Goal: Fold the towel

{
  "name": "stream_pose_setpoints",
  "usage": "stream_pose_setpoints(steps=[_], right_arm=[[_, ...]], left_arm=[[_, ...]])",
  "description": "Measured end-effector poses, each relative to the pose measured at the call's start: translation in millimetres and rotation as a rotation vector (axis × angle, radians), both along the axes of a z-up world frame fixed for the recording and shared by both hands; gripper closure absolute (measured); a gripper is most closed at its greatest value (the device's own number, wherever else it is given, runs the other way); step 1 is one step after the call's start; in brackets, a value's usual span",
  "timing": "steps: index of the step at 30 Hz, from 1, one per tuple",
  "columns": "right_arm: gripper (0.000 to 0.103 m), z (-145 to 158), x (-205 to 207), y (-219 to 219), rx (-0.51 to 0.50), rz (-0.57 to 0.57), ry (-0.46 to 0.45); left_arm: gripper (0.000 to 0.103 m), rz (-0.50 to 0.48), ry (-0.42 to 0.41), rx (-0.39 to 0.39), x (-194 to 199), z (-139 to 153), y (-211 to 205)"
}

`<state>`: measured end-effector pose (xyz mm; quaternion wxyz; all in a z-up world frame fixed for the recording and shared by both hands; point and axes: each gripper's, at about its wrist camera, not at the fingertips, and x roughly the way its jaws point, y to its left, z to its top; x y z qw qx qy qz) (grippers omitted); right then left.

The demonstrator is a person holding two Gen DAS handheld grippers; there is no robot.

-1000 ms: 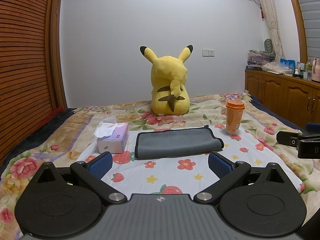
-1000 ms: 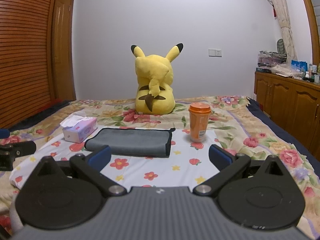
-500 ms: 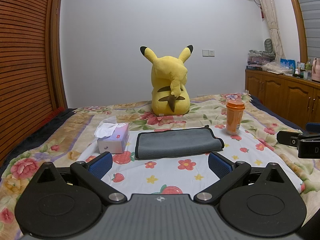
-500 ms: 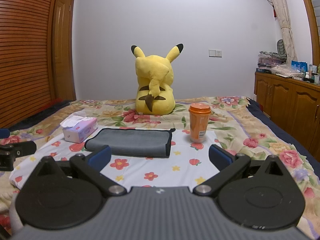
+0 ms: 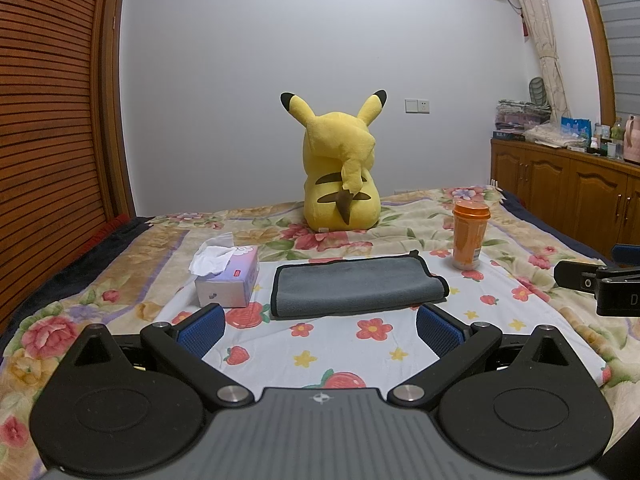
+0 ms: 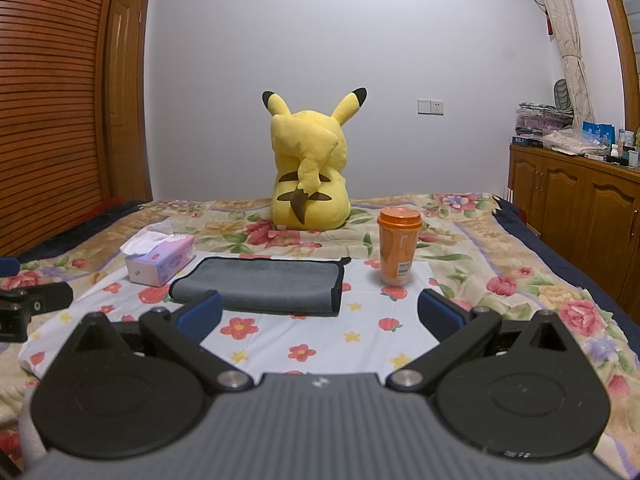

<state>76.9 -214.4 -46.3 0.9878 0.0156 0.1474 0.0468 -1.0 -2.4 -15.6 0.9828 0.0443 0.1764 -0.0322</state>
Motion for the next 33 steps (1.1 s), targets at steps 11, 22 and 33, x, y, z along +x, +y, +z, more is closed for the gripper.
stream_pose_setpoints(steps=[11,22,33], right_arm=[[0.000,0.1,-0.1,0.4,-0.001,0.000,0.000],[0.000,-0.1,-0.3,1.2,-0.003,0.000,-0.001],[0.000,-0.1,-0.1,1.6,-0.003,-0.001,-0.001]], left_arm=[[0.000,0.004,0.000,-0.003,1.0,3.2,1.9],[0.000,0.003,-0.001,-0.003,0.9,2.5,1.9],[0.000,0.003,-0.001,-0.004,0.7,2.4,2.0]])
